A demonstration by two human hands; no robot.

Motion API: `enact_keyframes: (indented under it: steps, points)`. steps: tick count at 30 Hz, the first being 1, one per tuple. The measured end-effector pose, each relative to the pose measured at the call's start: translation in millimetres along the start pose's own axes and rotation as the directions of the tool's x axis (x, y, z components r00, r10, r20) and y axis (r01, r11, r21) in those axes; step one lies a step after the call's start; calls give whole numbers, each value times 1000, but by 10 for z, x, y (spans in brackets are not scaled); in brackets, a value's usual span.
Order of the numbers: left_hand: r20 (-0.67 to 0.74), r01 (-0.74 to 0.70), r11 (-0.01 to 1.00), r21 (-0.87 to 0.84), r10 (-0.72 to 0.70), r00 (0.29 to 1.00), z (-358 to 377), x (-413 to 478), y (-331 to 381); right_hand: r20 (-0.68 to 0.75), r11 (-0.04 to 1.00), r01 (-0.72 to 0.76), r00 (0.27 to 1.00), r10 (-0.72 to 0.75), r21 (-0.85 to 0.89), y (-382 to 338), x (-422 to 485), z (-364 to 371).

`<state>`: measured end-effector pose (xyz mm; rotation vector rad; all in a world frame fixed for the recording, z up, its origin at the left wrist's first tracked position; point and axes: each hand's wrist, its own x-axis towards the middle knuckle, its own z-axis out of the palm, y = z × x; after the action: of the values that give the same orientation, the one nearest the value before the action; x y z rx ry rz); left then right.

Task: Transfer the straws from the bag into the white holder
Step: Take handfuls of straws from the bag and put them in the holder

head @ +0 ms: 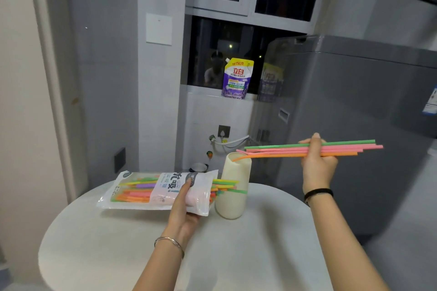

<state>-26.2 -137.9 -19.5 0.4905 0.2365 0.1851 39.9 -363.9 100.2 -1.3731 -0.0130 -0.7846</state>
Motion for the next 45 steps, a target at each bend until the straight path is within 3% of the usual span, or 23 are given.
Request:
enact_keyframes:
  steps: [5, 10, 15, 21, 25, 28, 32, 34, 36, 38, 40, 42, 45]
  points:
    - [14, 7, 1000, -24, -7, 1000, 5, 15, -15, -15, 996, 74, 997, -75, -58, 1, 136, 83]
    - [0, -18, 999, -50, 18, 1000, -35, 60, 9, 143, 980, 122, 985, -99, -158, 172, 135, 356]
    - [-24, -40, 997, -60, 39, 999, -106, 104, 37, 356, 948, 70, 933, 48, -311, 474, 127, 657]
    - [-26, -73, 996, -49, 72, 997, -117, 143, 78, 464, 862, 22, 850, 251, -506, 799, 172, 883]
    - [-12, -62, 997, -52, 62, 998, -99, 147, 88, 478, 865, -57, 814, 330, -499, 895, 162, 968]
    - [-7, -56, 997, -47, 55, 998, -102, 142, 84, 501, 873, -215, 748, 435, -437, 905, 133, 991]
    - [-17, -54, 996, -68, 53, 998, -101, 130, 103, 471, 851, -382, 713, 520, -362, 896, 91, 964]
    - [-20, -53, 996, -78, 52, 998, -95, 121, 107, 461, 868, -375, 739, 492, -324, 858, 49, 931]
    - [-17, -51, 996, -78, 50, 999, -86, 107, 115, 410, 911, -336, 815, 409, -240, 809, -25, 893]
    - [-18, -54, 996, -70, 53, 998, -67, 90, 128, 279, 959, -259, 918, 282, -118, 744, -167, 817]
    - [-17, -71, 995, -64, 70, 997, -49, 80, 141, 169, 985, -173, 971, 169, 10, 694, -417, 713]
    - [-13, -88, 995, -54, 88, 996, -44, 58, 151, 149, 991, -124, 982, 116, 45, 678, -694, 618]
    - [-1, -95, 995, -25, 95, 996, -47, 2, 145, 347, 979, -187, 915, 204, -84, 620, -966, 596]
